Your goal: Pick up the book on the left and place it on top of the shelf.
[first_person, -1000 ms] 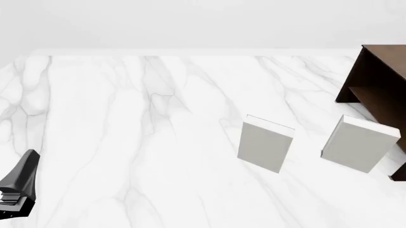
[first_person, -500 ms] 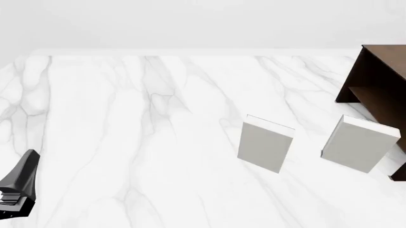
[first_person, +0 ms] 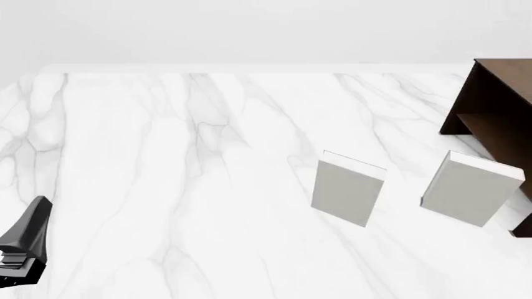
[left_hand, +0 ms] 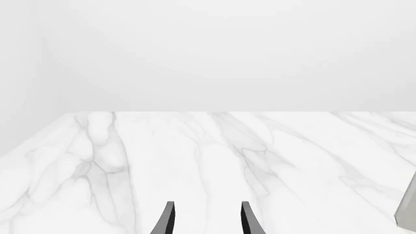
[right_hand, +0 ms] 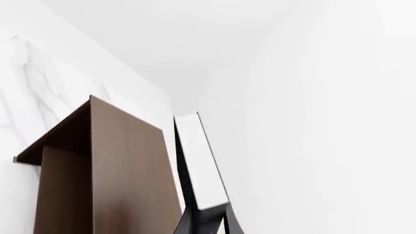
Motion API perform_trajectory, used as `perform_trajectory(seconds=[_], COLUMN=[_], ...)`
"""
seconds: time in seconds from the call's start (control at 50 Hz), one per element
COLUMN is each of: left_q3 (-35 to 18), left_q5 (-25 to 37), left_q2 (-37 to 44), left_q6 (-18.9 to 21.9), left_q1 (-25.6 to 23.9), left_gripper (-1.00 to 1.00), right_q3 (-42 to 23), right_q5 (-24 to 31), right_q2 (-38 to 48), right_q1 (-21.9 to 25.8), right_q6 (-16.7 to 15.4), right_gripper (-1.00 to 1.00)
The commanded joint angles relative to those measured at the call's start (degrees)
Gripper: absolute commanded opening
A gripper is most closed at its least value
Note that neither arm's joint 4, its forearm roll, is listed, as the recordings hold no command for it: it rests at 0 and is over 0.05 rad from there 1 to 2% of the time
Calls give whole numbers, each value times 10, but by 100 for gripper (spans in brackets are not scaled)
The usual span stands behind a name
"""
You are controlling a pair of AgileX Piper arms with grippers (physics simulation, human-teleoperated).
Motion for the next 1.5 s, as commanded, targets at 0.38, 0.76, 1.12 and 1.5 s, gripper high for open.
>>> perform_trajectory(seconds=[0.38, 0.76, 1.12, 1.5], left_q3=[0, 0, 0, 0], left_q5=[0, 0, 0, 0], left_q2=[0, 0, 0, 0], left_q6=[0, 0, 0, 0], left_q1=[0, 0, 0, 0], left_gripper=[100, 100, 100, 100], right_q3=[-24, -28, -38, -30], right_q5=[-37, -65, -79, -94], right_q2=[52, 95, 127, 140], right_q1=[-20, -23, -18, -29], right_q6=[-1, -8, -17, -23], right_gripper=[-100, -100, -100, -100])
